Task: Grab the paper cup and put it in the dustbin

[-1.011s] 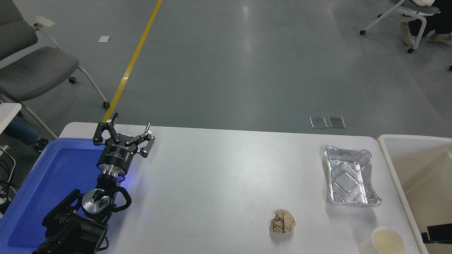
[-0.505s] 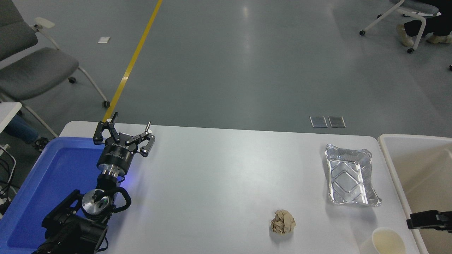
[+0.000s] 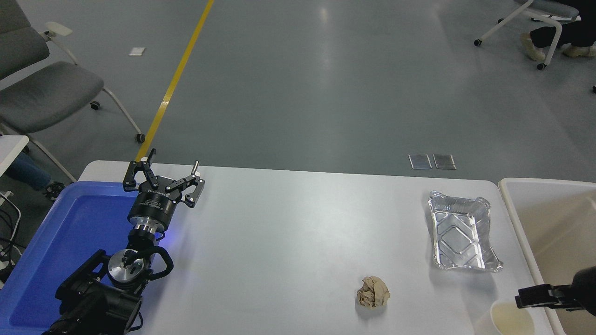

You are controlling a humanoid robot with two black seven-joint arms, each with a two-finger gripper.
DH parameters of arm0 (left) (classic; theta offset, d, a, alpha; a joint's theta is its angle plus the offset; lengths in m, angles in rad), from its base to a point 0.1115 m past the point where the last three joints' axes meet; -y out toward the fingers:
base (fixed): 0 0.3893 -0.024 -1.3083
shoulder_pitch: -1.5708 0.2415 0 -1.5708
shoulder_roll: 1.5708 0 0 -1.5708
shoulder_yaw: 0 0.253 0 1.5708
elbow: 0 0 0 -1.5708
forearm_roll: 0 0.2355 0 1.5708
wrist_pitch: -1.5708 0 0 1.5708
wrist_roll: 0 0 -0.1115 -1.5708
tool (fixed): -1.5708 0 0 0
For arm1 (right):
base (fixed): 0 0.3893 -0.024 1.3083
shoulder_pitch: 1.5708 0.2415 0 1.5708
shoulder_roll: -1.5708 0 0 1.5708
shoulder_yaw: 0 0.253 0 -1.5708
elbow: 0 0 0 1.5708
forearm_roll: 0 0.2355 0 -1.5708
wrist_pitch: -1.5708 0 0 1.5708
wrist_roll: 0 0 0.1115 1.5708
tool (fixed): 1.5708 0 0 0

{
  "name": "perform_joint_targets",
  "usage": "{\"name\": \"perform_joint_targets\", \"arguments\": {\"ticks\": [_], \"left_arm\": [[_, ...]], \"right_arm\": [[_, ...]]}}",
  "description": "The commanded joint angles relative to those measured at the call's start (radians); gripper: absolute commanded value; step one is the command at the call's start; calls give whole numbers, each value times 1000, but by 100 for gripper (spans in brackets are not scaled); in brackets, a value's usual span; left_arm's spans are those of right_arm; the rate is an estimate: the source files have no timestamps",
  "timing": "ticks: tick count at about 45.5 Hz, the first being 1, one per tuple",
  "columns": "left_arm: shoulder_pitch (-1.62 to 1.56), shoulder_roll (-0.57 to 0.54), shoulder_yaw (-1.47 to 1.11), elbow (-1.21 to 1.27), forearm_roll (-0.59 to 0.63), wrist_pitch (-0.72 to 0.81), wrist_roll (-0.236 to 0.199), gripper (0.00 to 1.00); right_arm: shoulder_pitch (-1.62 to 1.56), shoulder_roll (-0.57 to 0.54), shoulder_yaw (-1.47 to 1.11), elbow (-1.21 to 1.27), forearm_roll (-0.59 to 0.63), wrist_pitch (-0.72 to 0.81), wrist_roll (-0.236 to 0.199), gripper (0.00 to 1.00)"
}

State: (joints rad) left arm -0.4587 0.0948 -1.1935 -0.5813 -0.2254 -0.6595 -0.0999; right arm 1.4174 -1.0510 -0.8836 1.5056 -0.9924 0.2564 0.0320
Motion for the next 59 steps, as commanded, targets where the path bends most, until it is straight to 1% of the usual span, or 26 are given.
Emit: {"name": "perform_joint_targets", "arguments": {"ticks": [1,16,22,24,29,32,34,36,37,38,39,49,59], "left_arm": [[0,-1,0,0,0,0,0,99],[0,-1,0,0,0,0,-1,99],[0,0,0,0,0,0,0,99],[0,0,0,0,0,0,0,99],[0,0,0,0,0,0,-1,99],[0,0,0,0,0,0,0,99],[0,-1,0,0,0,0,0,99],[0,0,0,0,0,0,0,99],[0,0,0,0,0,0,0,99],[0,0,0,0,0,0,0,99],[0,0,0,0,0,0,0,99],[0,0,0,0,0,0,-1,99],[0,0,0,0,0,0,0,99]], "right_arm": [[-80,28,31,-47,-5,-23,0,100],[-184,86,63,-97,-6,-54,8,100],[-221,106,91,-113,-6,-57,8,97],[-227,112,97,-120,-6,-59,8,88],[-232,118,97,-127,-6,-59,16,61],[-233,118,97,-130,-8,-59,17,49],[-233,120,97,-130,-9,-58,17,38],[-232,120,97,-130,-12,-58,17,31],[-232,120,97,-130,-15,-57,17,23],[-232,120,97,-130,-15,-58,17,7],[-232,121,100,-130,-15,-59,17,0],[-226,117,100,-125,-17,-55,16,0],[-178,45,97,-68,-35,-48,16,0]]}}
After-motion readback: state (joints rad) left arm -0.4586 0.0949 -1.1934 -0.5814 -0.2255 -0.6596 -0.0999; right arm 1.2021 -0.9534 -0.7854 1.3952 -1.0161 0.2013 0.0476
